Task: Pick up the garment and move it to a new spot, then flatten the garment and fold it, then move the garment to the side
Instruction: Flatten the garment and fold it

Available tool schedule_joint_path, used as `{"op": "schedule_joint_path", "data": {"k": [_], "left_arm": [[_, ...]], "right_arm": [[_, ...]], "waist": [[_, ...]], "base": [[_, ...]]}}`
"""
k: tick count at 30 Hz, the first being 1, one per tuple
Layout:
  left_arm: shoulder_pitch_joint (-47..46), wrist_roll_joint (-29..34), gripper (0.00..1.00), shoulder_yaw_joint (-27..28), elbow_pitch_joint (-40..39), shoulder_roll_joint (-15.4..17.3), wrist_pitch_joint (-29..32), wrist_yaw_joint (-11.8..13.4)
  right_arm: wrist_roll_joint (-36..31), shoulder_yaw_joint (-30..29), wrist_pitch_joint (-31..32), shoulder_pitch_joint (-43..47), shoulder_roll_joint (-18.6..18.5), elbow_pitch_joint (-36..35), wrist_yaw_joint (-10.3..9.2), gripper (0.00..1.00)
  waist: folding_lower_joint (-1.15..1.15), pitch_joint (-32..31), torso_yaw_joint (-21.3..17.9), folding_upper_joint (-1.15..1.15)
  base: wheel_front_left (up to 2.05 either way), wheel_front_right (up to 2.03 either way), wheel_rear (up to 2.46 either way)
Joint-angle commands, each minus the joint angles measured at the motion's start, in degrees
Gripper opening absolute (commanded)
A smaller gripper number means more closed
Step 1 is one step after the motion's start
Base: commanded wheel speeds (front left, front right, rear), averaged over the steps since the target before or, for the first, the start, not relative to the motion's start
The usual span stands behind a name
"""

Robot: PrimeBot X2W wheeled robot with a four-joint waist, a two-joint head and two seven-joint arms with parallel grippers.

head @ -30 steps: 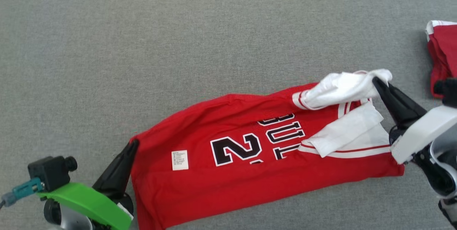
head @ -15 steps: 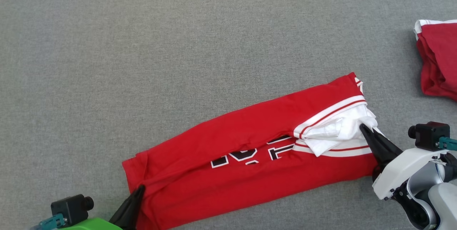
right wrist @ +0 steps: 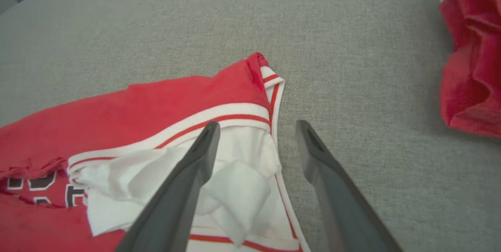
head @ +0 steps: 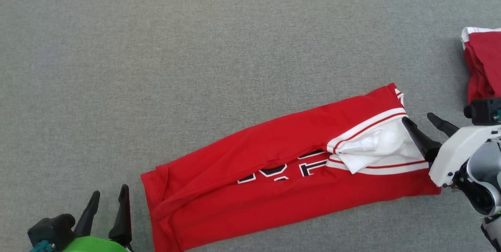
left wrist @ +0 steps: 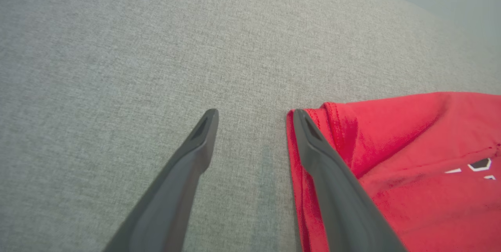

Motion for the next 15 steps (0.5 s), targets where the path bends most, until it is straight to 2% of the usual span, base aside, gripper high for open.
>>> {"op": "schedule_joint_path", "data": {"k": [1, 4, 8, 13, 14, 15], "left_arm": [[-0.89, 1.39, 1.0, 0.15, 0.47, -0.64, -0.62, 0.45], [-2.39, 5.24, 1.0, 0.5, 1.7, -2.84, -1.85, 0.92], [-3.54, 8.88, 1.0, 1.32, 4.18, -6.47, -2.31, -1.74], [-1.91, 14.51, 1.0, 5.45, 6.79, -11.09, -2.27, -5.57], [-1.54, 14.8, 1.0, 6.37, 7.27, -12.18, -2.27, -6.45], [-1.4, 15.31, 1.0, 7.28, 7.73, -13.29, -2.27, -7.27]], "right_arm": [[-0.71, 0.13, 1.08, -0.92, 0.13, 1.15, -0.03, 1.0], [-2.68, 1.07, 4.79, -3.24, 1.51, 5.73, -0.01, 1.0], [-5.05, 1.04, 7.25, -3.76, 1.65, 11.28, -0.05, 1.0], [-2.13, 3.08, 11.54, -1.44, 3.16, 15.0, 0.01, 1.0], [-0.17, 4.03, 13.12, -0.86, 3.8, 15.26, 0.1, 0.35], [2.18, 5.23, 15.29, -0.22, 4.26, 15.15, 0.21, 0.0]], "waist": [[0.0, -0.12, 0.64, 0.64], [0.0, -0.17, 1.99, 0.64], [0.0, -0.51, 4.22, 0.64], [0.0, -0.98, 5.41, 0.64], [0.0, -1.18, 5.49, 0.64], [0.0, -1.37, 5.49, 0.64]], "base": [[0.0, 0.0, 0.0], [0.0, 0.0, 0.0], [0.0, 0.0, 0.0], [0.0, 0.0, 0.0], [0.0, 0.0, 0.0], [0.0, 0.0, 0.0]]}}
